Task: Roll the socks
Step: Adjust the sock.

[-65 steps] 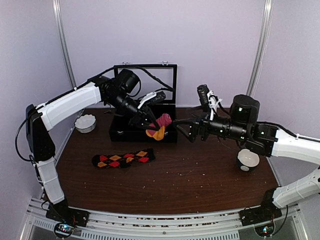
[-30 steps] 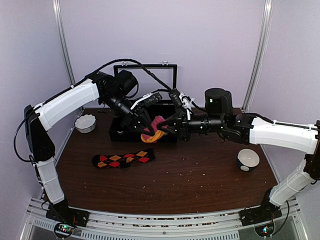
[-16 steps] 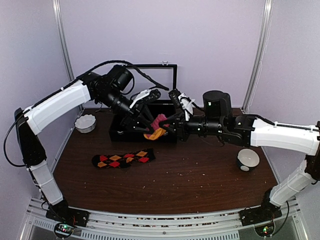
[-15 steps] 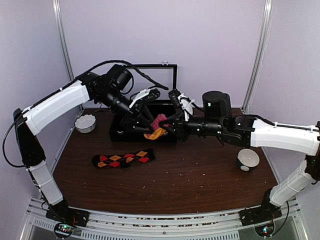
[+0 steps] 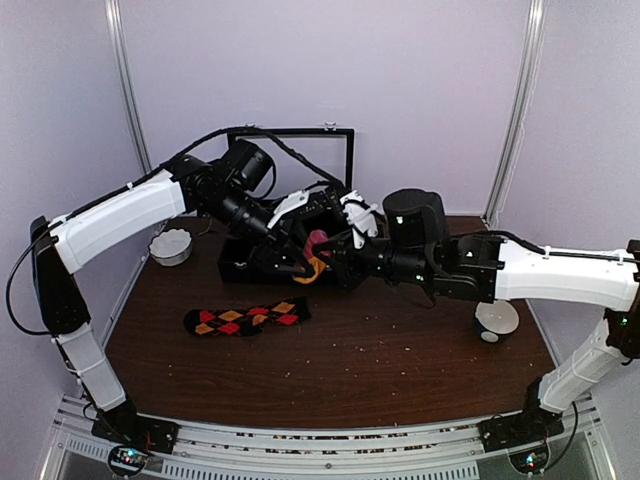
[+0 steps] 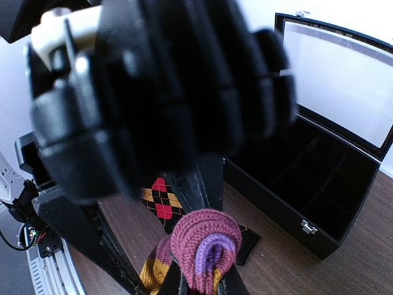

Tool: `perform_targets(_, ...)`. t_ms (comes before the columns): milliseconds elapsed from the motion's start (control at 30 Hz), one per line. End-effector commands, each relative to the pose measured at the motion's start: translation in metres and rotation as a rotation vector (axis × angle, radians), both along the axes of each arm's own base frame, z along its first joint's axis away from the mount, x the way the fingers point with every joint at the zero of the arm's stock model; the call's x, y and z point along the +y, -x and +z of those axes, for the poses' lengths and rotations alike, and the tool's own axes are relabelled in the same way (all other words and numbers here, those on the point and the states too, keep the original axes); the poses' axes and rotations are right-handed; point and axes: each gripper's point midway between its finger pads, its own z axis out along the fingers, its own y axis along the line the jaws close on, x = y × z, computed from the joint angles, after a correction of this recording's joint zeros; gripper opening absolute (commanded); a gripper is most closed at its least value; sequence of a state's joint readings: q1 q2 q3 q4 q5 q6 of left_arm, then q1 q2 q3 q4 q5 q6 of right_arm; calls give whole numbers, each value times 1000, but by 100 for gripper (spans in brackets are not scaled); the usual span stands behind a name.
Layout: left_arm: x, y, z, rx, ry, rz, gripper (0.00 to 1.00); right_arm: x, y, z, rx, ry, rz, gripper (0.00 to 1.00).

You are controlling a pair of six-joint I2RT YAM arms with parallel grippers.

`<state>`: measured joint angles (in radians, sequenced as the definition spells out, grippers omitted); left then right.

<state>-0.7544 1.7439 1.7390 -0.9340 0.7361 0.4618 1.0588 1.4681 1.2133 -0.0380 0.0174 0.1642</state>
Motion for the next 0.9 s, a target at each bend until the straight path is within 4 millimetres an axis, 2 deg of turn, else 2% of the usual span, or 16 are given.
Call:
perform_targets(0, -7, 19, 7, 10, 23, -33, 55, 1, -14, 34, -72, -62, -111, 0)
perform_targets(100, -6, 13, -4, -1, -4, 16, 55, 3, -13, 35, -73, -65, -123, 0)
perform_targets(233, -4, -17, -12, -92, -31, 174, 51, 10, -9, 37, -29, -123, -95, 0)
perform_targets(367, -2, -44, -13, -161, -59, 288, 40, 20, 1, 40, 20, -204, -31, 0)
perform_targets(400, -3, -45, -12, -165, -54, 290, 37, 23, 4, 41, 29, -227, -6, 0)
perform_targets(500, -6, -46, -6, -172, -41, 282, 15, 25, 10, 42, 58, -275, 30, 0)
perform_targets(533, -6, -47, -6, -178, -42, 279, 4, 24, 10, 41, 69, -285, 34, 0)
perform_targets(567, -5, -48, -6, -186, -44, 277, 0, 24, 11, 42, 80, -299, 40, 0)
perform_targets(733, 6, -59, -14, -270, -96, 301, 0, 16, 9, 43, 155, -390, 65, 0)
perform_targets(833, 9, -60, -12, -286, -102, 293, 0, 16, 7, 40, 173, -404, 75, 0)
perform_targets(867, 10, -58, -10, -276, -97, 284, 3, 14, 5, 40, 171, -413, 71, 0)
